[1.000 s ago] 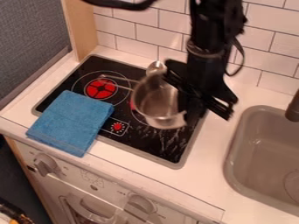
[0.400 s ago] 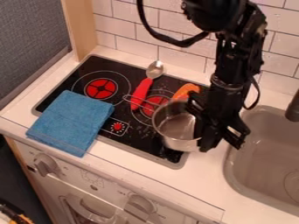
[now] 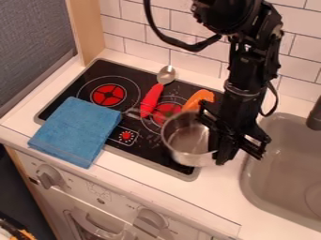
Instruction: Take the silver pot and put it on the lower rightside corner of the double induction cooker
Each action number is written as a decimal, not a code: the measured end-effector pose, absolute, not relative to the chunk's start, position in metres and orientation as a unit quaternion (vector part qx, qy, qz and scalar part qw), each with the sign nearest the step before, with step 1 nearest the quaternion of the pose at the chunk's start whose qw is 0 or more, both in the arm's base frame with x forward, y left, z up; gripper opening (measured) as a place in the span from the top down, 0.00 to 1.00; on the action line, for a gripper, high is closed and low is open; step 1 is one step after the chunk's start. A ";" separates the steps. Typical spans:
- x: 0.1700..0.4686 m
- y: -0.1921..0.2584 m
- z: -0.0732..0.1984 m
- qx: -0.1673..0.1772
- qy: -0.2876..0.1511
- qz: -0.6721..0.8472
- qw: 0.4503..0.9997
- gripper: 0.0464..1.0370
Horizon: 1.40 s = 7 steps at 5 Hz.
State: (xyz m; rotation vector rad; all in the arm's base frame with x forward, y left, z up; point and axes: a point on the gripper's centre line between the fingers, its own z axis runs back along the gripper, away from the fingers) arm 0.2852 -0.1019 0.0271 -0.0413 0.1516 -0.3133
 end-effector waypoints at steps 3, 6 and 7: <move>0.276 -0.102 0.031 -0.047 0.076 -0.072 0.993 0.75; 0.277 -0.098 0.052 -0.030 -0.001 -0.121 0.992 0.03; 0.277 -0.089 0.056 0.001 -0.019 -0.115 0.993 0.03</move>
